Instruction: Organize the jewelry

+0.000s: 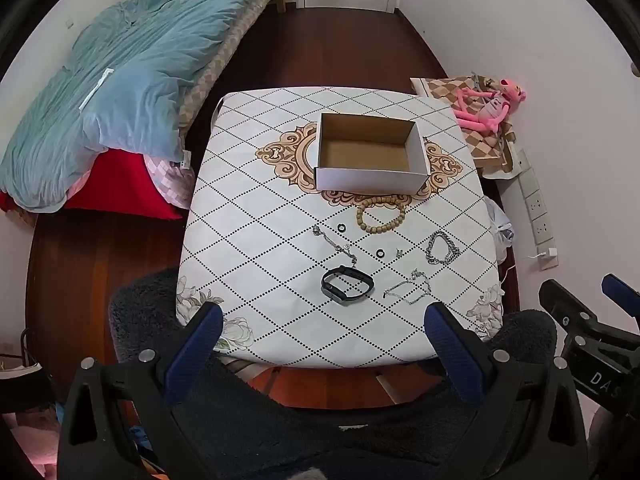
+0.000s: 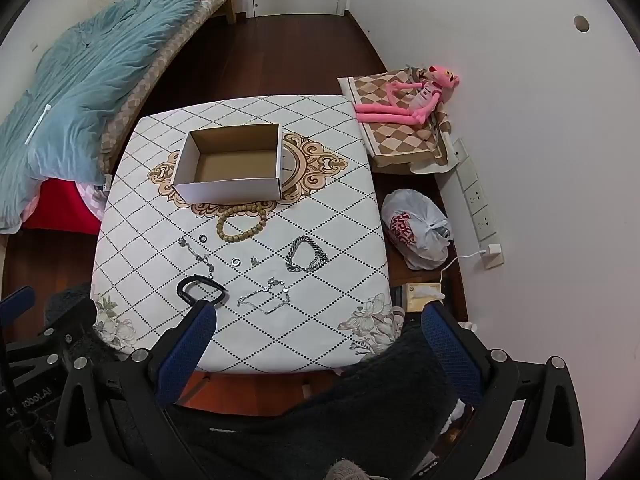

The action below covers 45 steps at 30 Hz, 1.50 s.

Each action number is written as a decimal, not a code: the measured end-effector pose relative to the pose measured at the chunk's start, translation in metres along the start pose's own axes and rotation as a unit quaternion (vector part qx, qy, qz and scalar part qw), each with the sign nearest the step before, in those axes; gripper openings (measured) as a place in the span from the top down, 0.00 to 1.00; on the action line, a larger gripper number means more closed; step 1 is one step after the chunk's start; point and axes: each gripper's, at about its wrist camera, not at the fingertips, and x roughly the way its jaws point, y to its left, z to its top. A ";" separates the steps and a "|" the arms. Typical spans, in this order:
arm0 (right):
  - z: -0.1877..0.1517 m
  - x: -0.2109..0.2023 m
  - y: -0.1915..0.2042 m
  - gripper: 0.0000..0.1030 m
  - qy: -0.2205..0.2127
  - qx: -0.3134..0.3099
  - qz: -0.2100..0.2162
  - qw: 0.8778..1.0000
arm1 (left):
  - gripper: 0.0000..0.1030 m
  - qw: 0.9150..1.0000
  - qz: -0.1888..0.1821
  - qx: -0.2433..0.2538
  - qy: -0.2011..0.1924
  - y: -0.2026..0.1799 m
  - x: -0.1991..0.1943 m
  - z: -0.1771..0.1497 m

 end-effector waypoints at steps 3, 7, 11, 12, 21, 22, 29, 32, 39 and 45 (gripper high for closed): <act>0.000 0.000 -0.001 0.00 -0.001 0.001 0.000 1.000 | 0.00 1.000 0.003 0.001 0.001 0.000 0.000 0.000; 0.001 -0.001 -0.001 0.00 -0.001 0.000 -0.001 1.000 | 0.00 1.000 0.003 0.000 0.003 0.000 -0.001 0.000; 0.001 -0.001 -0.001 0.00 -0.001 0.000 -0.001 1.000 | 0.00 1.000 0.002 0.000 0.002 0.000 0.000 0.000; 0.001 -0.001 0.000 0.00 -0.001 -0.001 -0.001 1.000 | 0.00 1.000 0.003 0.001 0.001 0.000 0.000 0.000; 0.002 -0.003 0.000 0.00 -0.001 -0.001 -0.002 1.000 | 0.00 1.000 0.003 0.001 0.002 -0.003 0.000 0.001; 0.002 -0.003 0.000 0.00 -0.001 -0.001 -0.002 1.000 | 0.00 1.000 0.003 0.001 0.001 -0.003 0.000 0.001; 0.003 -0.003 -0.002 0.00 -0.001 -0.001 -0.004 1.000 | 0.00 1.000 0.004 0.001 0.002 -0.006 0.000 0.000; 0.004 -0.007 -0.002 0.00 -0.002 -0.001 -0.005 1.000 | 0.00 1.000 0.002 0.001 0.002 -0.004 -0.001 0.003; 0.005 -0.005 -0.003 0.00 -0.002 -0.001 -0.005 1.000 | 0.00 1.000 0.001 0.001 -0.001 -0.005 -0.004 0.003; 0.004 -0.008 -0.003 0.00 -0.003 -0.001 -0.005 1.000 | 0.00 1.000 0.001 0.002 -0.002 -0.007 -0.005 0.005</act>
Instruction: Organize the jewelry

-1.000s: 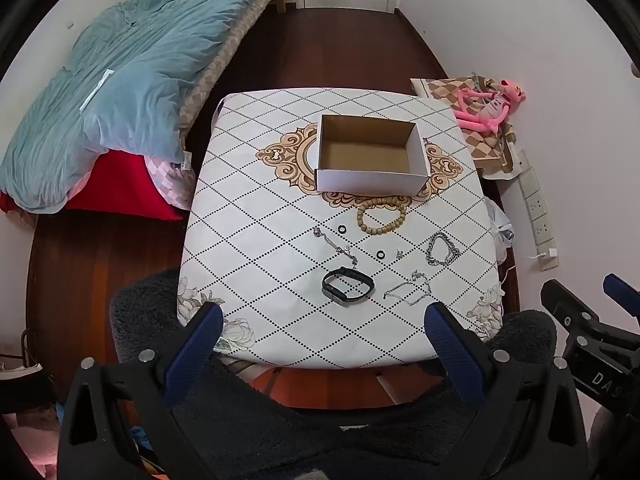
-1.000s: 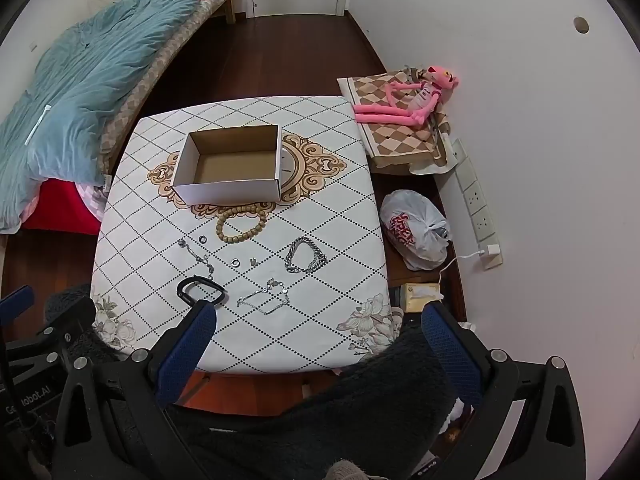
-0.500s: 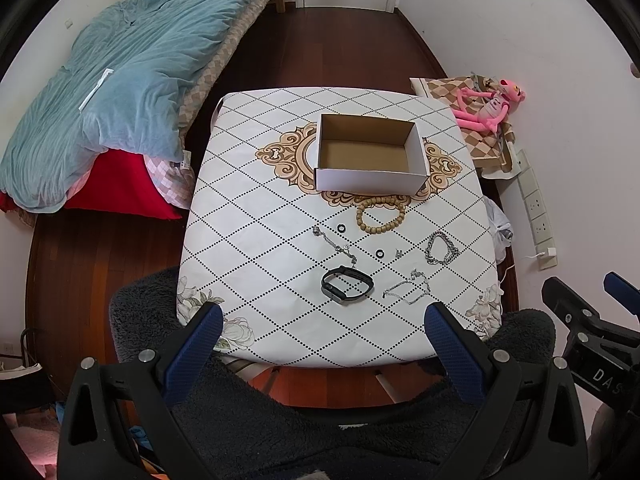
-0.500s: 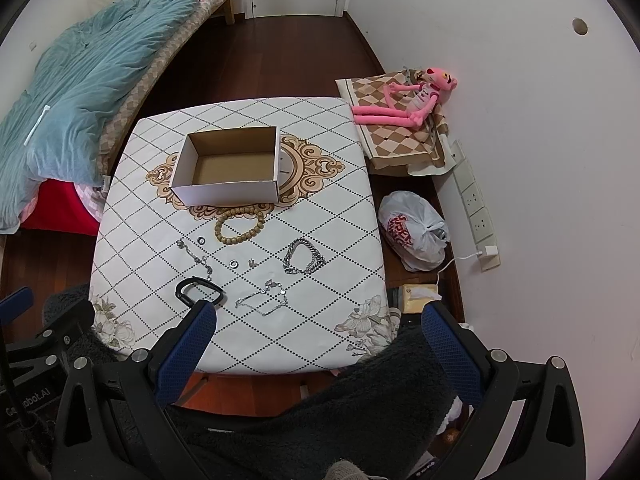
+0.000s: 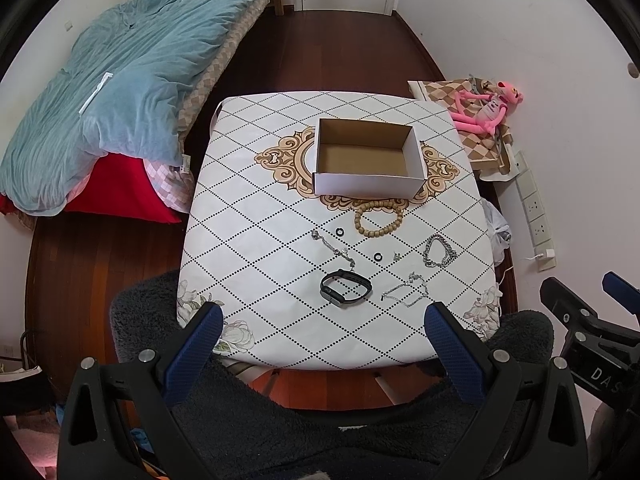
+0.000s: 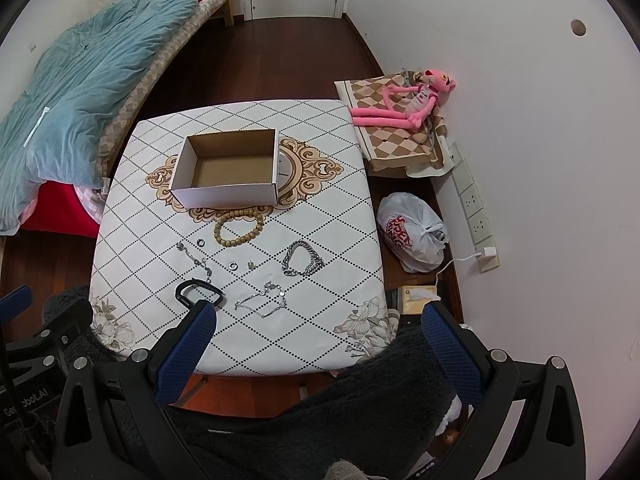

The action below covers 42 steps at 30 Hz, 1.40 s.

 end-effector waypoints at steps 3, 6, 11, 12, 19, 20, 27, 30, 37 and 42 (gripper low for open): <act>0.000 0.000 0.000 0.00 -0.001 -0.001 -0.001 1.000 | 0.00 1.000 0.000 -0.001 0.000 -0.001 -0.001 0.001; 0.001 0.001 -0.001 0.00 -0.001 -0.001 0.000 1.000 | 0.00 1.000 -0.001 -0.001 0.001 0.000 0.000 0.000; 0.002 -0.002 -0.001 0.00 -0.002 -0.001 0.000 1.000 | 0.00 1.000 0.000 -0.001 0.000 -0.001 -0.002 0.000; 0.002 -0.003 -0.002 0.00 -0.004 -0.001 0.000 1.000 | 0.00 1.000 0.000 -0.001 0.000 -0.001 -0.002 0.000; 0.002 -0.005 -0.003 0.00 -0.005 -0.001 -0.001 1.000 | 0.00 1.000 0.000 -0.003 0.001 0.000 -0.003 0.002; 0.002 -0.005 -0.003 0.00 -0.006 -0.001 -0.001 1.000 | 0.00 1.000 0.000 -0.002 0.000 -0.001 -0.002 0.000; 0.002 -0.005 -0.004 0.00 -0.007 -0.001 -0.001 1.000 | 0.00 1.000 0.000 -0.002 -0.001 0.001 -0.005 -0.001; 0.003 -0.007 -0.004 0.00 -0.008 -0.001 -0.001 1.000 | 0.00 1.000 -0.001 -0.002 -0.003 0.001 -0.006 -0.001; 0.003 -0.008 -0.004 0.00 -0.009 -0.001 -0.001 1.000 | 0.00 1.000 -0.001 -0.003 -0.007 0.003 -0.007 -0.001; 0.002 -0.008 -0.004 0.00 -0.009 -0.002 -0.001 1.000 | 0.00 1.000 -0.002 -0.002 -0.008 0.004 -0.008 0.000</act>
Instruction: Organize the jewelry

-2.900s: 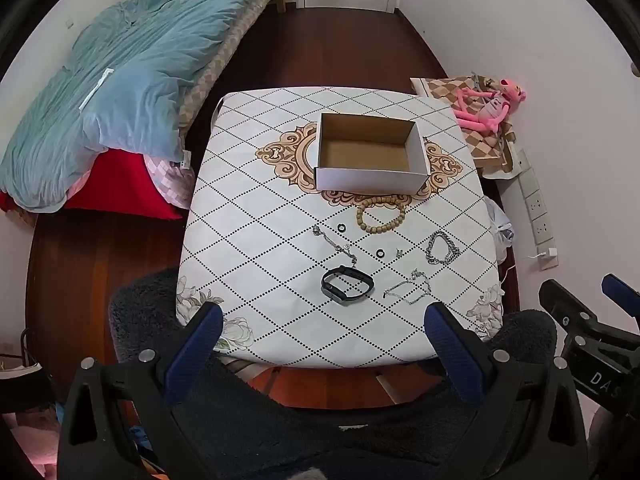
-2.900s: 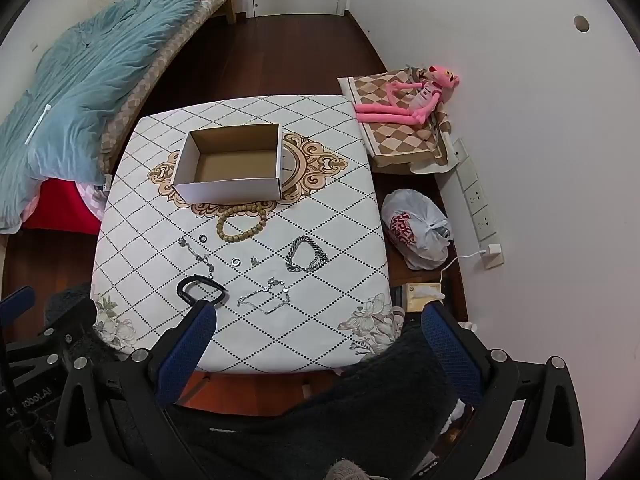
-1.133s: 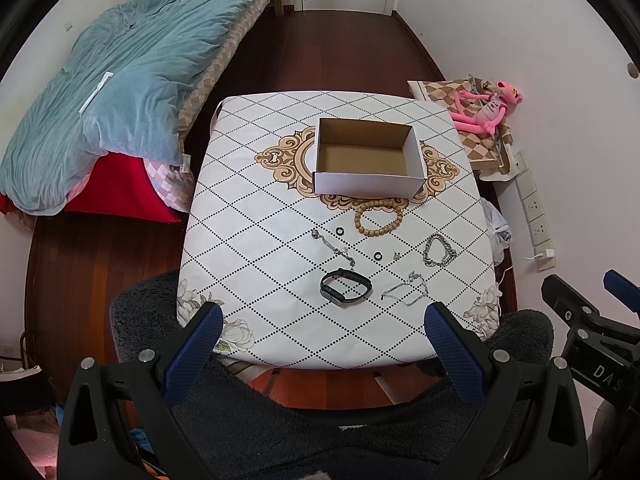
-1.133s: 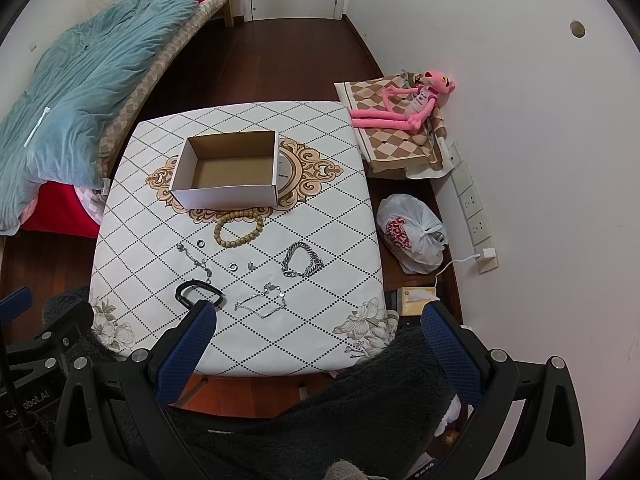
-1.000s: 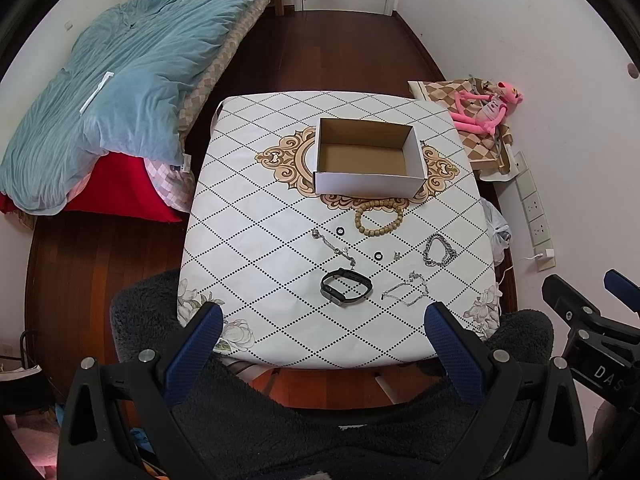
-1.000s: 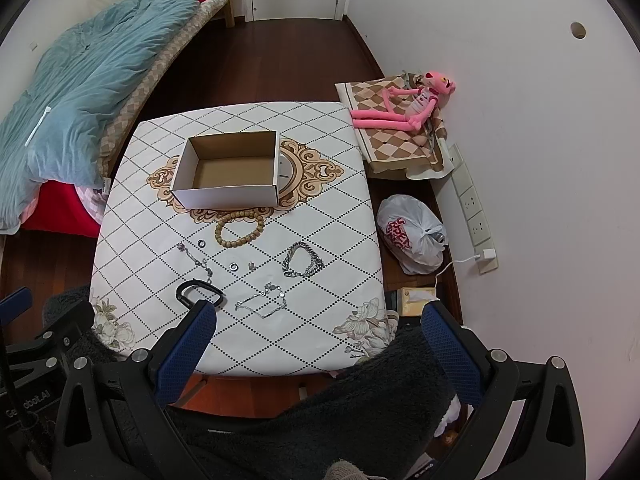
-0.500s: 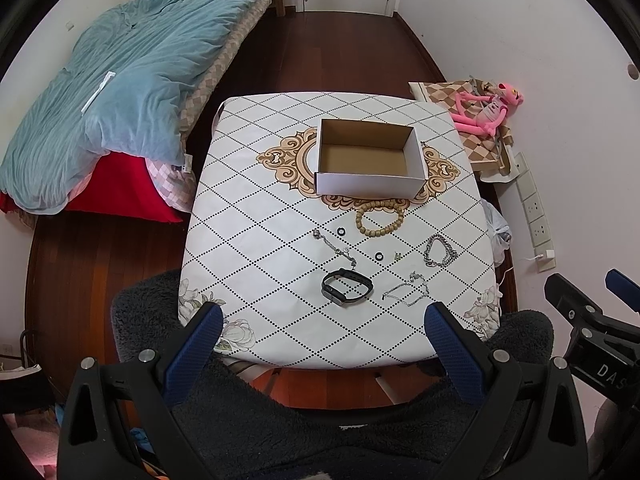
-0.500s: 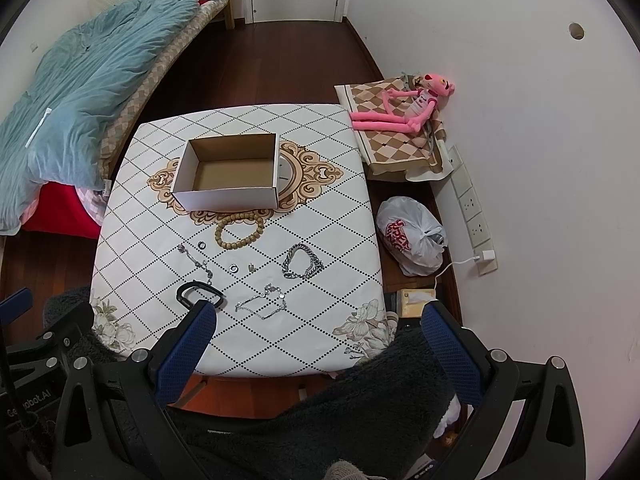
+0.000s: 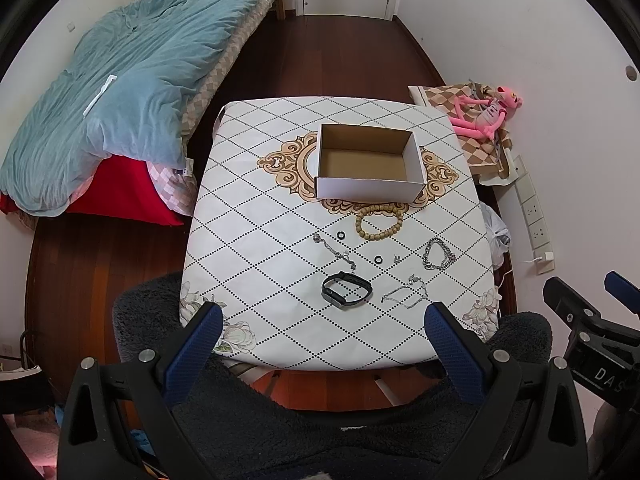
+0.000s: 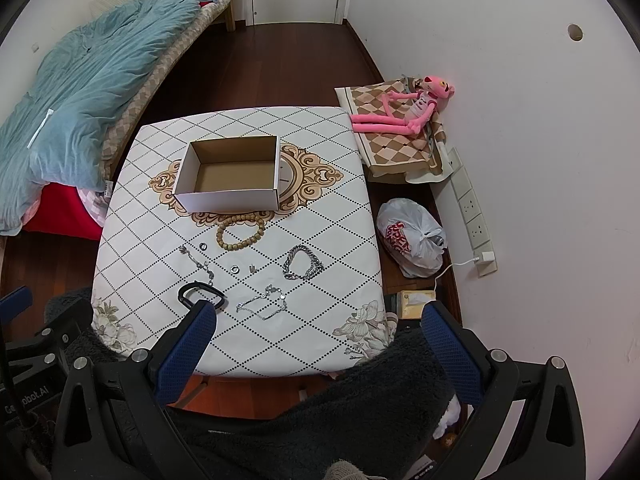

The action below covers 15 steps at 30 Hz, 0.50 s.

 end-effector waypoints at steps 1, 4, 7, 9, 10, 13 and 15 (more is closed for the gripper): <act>0.001 -0.001 -0.001 0.00 0.000 0.000 0.000 1.000 | 0.00 1.000 0.001 0.000 0.000 0.000 0.000 0.000; 0.000 0.000 -0.001 0.00 -0.001 0.001 0.000 1.000 | 0.00 1.000 0.000 0.002 -0.002 -0.001 -0.001 -0.001; 0.001 -0.003 0.001 0.00 -0.003 0.001 0.000 1.000 | 0.00 1.000 -0.001 0.003 -0.005 -0.001 -0.003 -0.001; 0.001 -0.008 0.002 0.00 -0.006 0.002 0.000 1.000 | 0.00 1.000 -0.001 0.004 -0.006 -0.002 -0.003 -0.001; 0.001 -0.009 0.002 0.00 -0.007 0.002 0.000 1.000 | 0.00 1.000 -0.002 0.004 -0.006 -0.002 -0.002 -0.001; 0.000 -0.004 -0.001 0.00 -0.006 0.007 -0.001 1.000 | 0.00 1.000 0.003 0.003 -0.013 -0.003 0.001 0.000; 0.002 0.004 -0.004 0.00 -0.004 0.013 -0.005 1.000 | 0.00 1.000 0.015 0.000 -0.016 -0.003 0.012 0.004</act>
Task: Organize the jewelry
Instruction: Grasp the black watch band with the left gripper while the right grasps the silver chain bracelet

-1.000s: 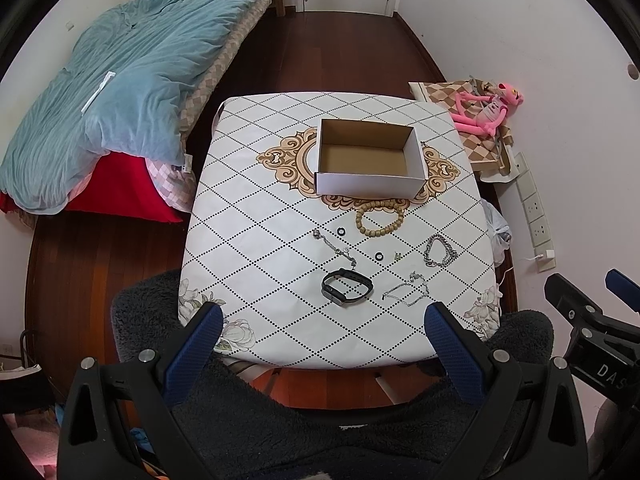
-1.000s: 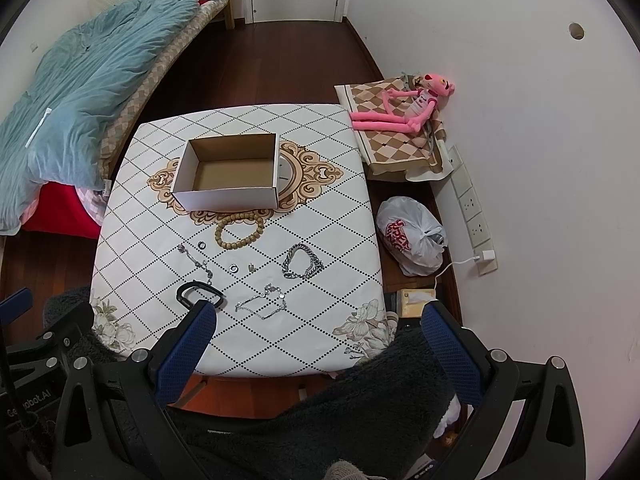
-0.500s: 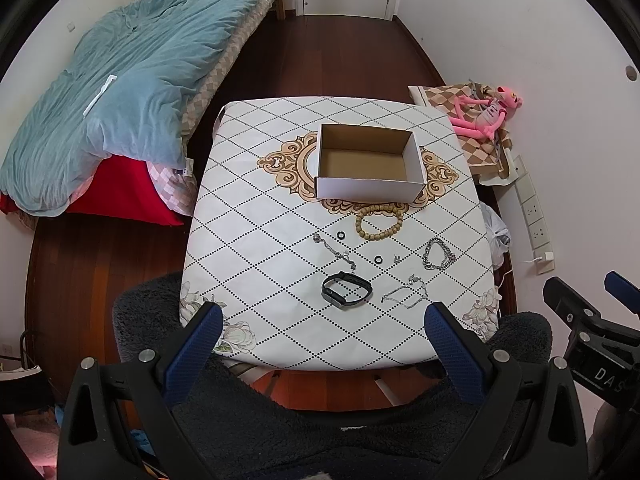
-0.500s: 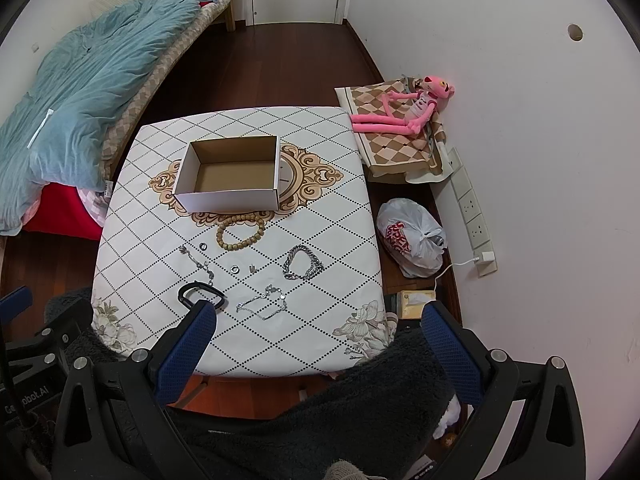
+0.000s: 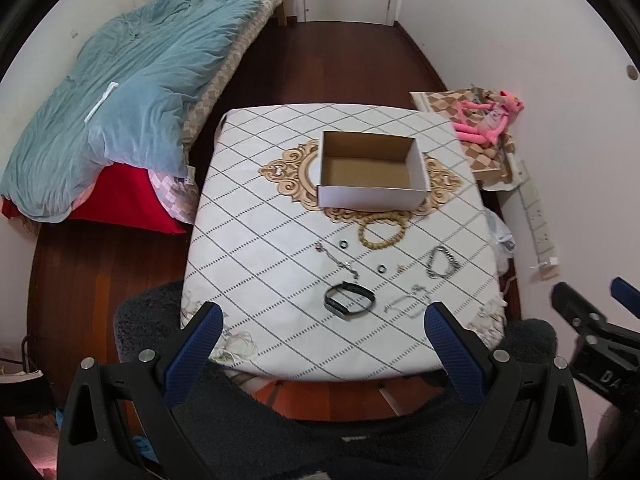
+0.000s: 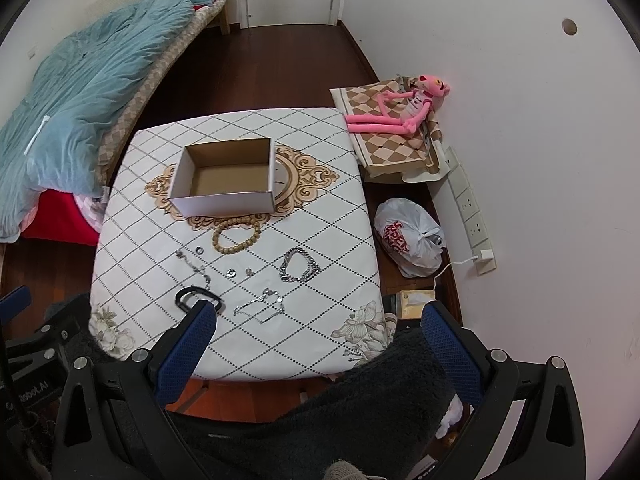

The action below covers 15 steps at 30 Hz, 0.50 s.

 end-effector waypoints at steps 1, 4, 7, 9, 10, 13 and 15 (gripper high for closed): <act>0.001 0.005 -0.002 0.00 0.001 0.004 -0.003 1.000 | 0.00 1.000 0.003 -0.002 0.000 0.001 0.005 0.000; 0.006 0.029 -0.009 0.00 0.013 0.020 -0.011 1.000 | 0.00 1.000 0.013 -0.008 0.002 0.003 0.027 0.005; 0.008 0.062 -0.014 0.00 0.029 0.031 -0.015 0.999 | 0.00 1.000 0.024 -0.008 0.012 0.004 0.059 0.011; 0.010 0.084 -0.015 0.00 0.040 0.033 -0.017 0.999 | 0.00 0.999 0.026 -0.012 0.021 0.007 0.079 0.015; 0.011 0.097 -0.016 0.00 0.047 0.036 -0.022 0.998 | 0.00 0.999 0.027 -0.012 0.022 0.008 0.085 0.016; 0.012 0.134 -0.015 0.00 0.067 0.038 -0.027 0.997 | 0.00 0.998 0.038 -0.007 0.043 0.007 0.113 0.019; 0.011 0.156 -0.013 0.00 0.081 0.034 -0.032 0.996 | 0.00 0.998 0.046 -0.002 0.052 0.004 0.127 0.020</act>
